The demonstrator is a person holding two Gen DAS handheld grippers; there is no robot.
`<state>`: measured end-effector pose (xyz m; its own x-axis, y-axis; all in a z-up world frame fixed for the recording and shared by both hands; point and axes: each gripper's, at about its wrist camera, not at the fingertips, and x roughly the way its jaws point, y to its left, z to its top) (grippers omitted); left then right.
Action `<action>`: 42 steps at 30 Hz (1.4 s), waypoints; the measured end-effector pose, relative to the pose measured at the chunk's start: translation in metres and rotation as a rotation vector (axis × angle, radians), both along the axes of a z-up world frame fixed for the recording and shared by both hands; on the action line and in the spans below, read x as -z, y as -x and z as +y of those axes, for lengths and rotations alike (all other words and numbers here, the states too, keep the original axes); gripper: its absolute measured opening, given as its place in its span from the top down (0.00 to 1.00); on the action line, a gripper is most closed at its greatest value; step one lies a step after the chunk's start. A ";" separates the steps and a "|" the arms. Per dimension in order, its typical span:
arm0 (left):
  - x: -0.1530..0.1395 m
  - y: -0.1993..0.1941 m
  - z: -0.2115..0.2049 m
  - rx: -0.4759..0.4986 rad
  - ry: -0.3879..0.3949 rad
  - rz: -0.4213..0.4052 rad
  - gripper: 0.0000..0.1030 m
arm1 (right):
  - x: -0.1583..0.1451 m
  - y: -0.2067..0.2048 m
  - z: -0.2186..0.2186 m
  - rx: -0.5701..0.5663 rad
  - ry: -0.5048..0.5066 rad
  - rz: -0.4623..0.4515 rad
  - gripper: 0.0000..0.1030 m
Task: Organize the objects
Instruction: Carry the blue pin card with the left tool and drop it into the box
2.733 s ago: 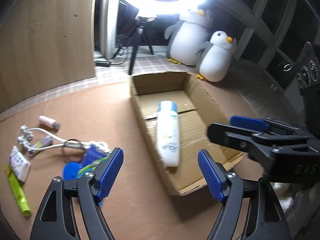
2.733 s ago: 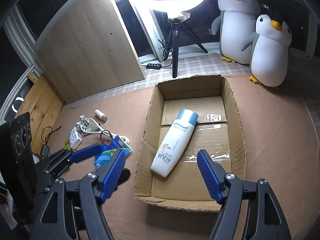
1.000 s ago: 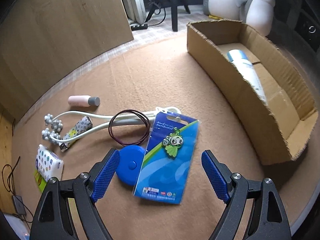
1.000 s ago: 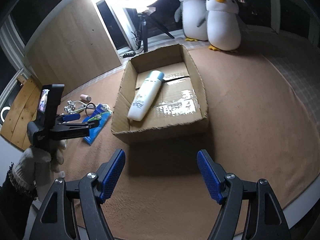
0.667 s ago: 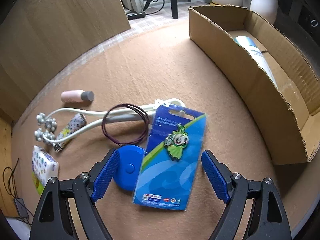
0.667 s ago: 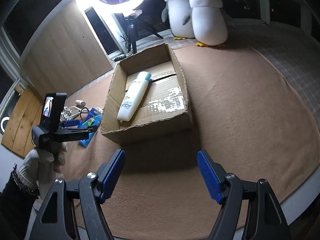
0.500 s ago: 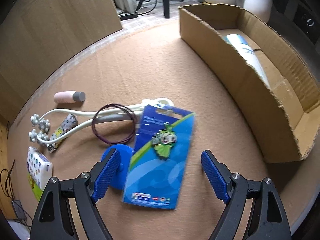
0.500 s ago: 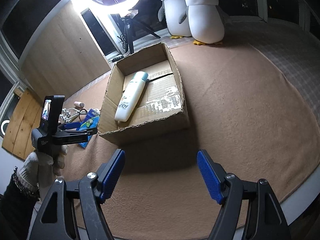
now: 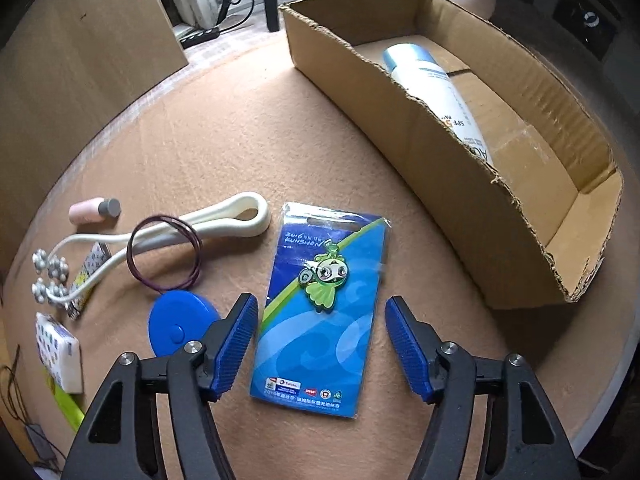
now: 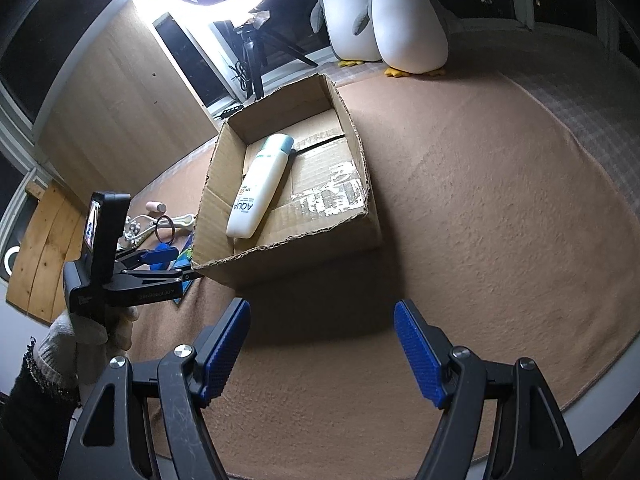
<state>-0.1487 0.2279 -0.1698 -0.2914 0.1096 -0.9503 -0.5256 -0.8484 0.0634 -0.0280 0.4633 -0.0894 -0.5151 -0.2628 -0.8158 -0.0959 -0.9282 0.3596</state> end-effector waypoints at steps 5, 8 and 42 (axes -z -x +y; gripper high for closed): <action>-0.001 0.000 0.001 0.026 0.011 -0.005 0.32 | 0.001 0.001 -0.003 -0.005 0.007 -0.005 0.31; -0.003 -0.004 0.001 0.034 -0.006 -0.005 0.42 | -0.001 0.000 -0.006 -0.011 0.003 0.001 0.31; -0.088 0.001 0.110 -0.087 -0.228 0.115 0.43 | -0.013 -0.011 -0.033 -0.080 -0.179 0.050 0.31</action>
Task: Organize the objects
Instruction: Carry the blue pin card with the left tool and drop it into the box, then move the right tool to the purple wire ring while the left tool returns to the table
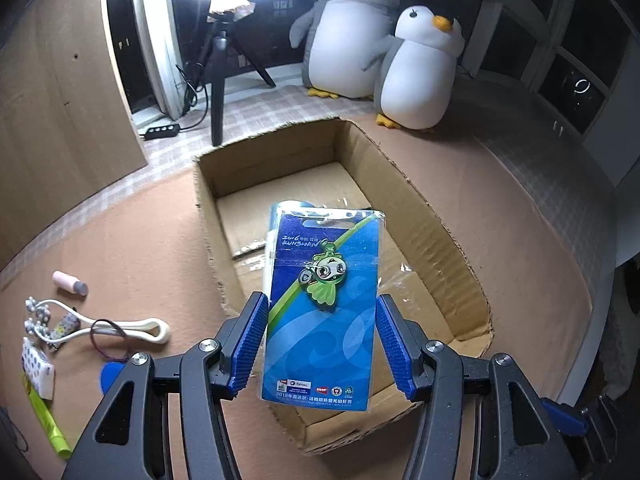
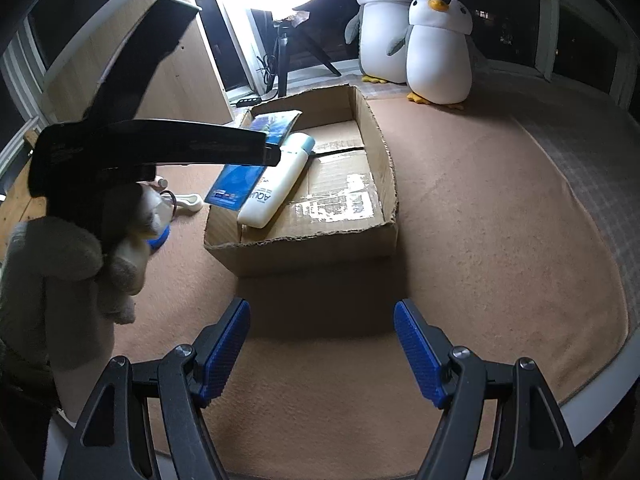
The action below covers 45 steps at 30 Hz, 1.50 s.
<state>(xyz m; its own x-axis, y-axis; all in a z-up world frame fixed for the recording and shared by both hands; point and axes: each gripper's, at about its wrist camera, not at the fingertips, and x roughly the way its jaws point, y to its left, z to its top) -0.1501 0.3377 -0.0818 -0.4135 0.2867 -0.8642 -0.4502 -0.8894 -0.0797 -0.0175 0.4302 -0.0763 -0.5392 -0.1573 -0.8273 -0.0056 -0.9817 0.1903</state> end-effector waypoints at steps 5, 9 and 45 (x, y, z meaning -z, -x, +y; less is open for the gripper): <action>0.003 -0.001 0.006 0.009 0.010 -0.001 0.43 | 0.000 0.000 0.003 0.015 -0.003 -0.005 0.31; 0.000 -0.003 0.004 0.012 -0.011 -0.001 0.41 | 0.000 0.000 0.002 0.016 -0.003 -0.005 0.31; -0.021 -0.124 -0.364 -0.462 0.025 0.049 0.20 | -0.001 0.077 -0.156 -0.319 0.115 -0.046 0.31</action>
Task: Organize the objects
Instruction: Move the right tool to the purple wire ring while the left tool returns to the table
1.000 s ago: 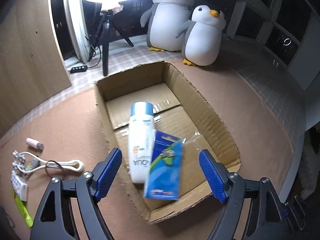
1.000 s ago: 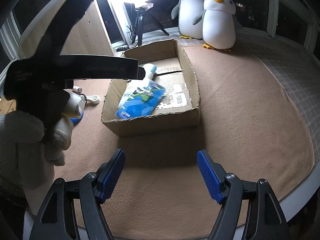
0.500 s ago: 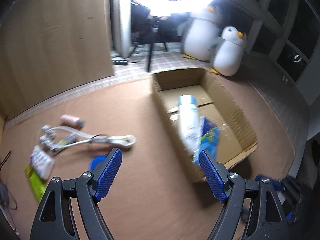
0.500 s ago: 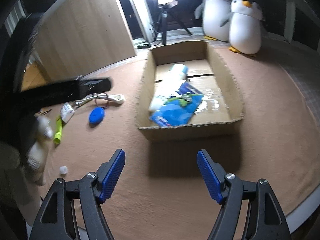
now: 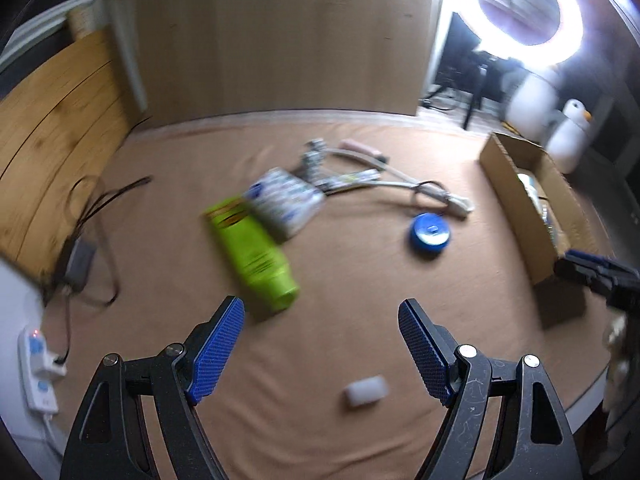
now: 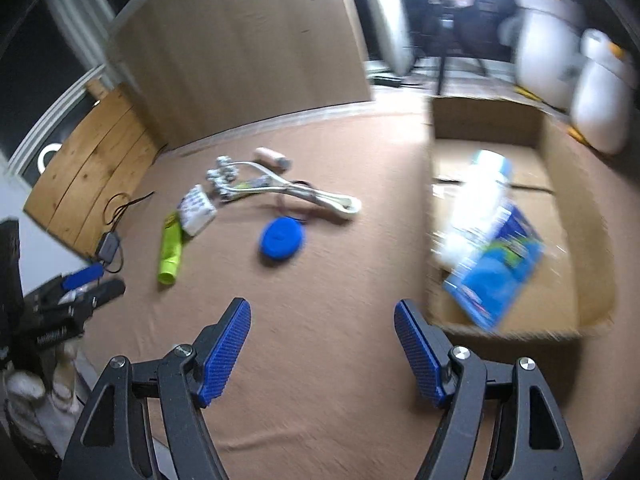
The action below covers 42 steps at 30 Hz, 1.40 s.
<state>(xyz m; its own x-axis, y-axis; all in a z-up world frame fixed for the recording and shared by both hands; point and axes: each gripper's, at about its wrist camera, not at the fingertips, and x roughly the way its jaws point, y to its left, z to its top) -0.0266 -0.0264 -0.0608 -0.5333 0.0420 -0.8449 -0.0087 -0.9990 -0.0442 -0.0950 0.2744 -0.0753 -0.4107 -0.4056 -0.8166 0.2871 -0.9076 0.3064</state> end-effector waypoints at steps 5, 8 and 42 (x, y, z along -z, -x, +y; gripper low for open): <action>0.001 -0.024 -0.031 -0.056 -0.019 0.011 0.20 | 0.017 0.033 -0.035 -0.023 0.065 -0.069 0.49; 0.002 -0.030 -0.041 -0.059 -0.009 0.010 0.20 | 0.030 0.052 -0.045 0.013 0.079 -0.122 0.66; 0.027 -0.033 -0.084 -0.112 -0.062 -0.037 0.20 | 0.050 0.097 -0.113 -0.120 -0.057 -0.058 0.48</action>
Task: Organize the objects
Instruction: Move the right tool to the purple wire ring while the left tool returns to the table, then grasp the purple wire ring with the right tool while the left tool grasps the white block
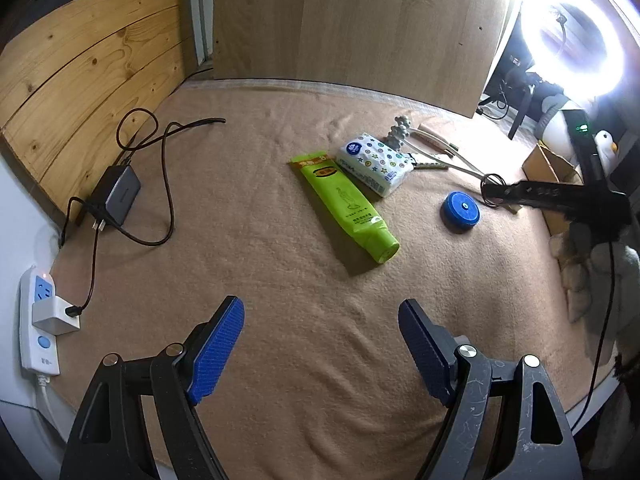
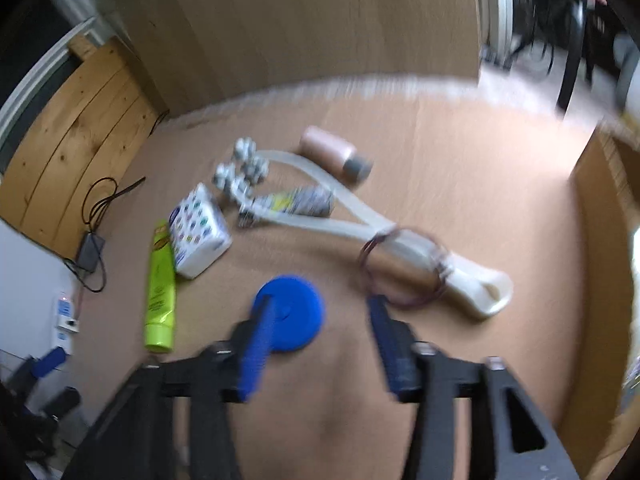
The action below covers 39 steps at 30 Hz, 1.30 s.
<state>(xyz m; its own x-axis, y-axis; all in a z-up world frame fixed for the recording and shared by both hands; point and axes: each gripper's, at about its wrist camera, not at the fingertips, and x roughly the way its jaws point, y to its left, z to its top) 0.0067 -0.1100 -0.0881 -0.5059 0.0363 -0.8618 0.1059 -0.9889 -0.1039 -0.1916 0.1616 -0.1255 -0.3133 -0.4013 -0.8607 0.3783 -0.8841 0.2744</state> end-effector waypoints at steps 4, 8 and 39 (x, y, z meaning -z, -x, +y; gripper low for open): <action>0.002 0.002 0.001 0.000 -0.006 -0.003 0.20 | 0.000 0.015 0.000 -0.065 -0.050 0.007 0.46; 0.003 0.005 0.006 0.009 -0.008 -0.004 0.20 | 0.011 0.026 -0.009 -0.126 -0.078 -0.036 0.46; 0.027 0.017 0.060 0.193 -0.006 -0.061 0.20 | 0.031 -0.067 0.039 -0.152 -0.024 -0.244 0.47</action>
<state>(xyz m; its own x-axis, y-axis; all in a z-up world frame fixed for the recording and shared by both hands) -0.0105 -0.0498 -0.1149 -0.4363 0.1331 -0.8899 -0.0792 -0.9908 -0.1094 -0.1242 0.2006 -0.1566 -0.0336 -0.4064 -0.9131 0.4321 -0.8297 0.3534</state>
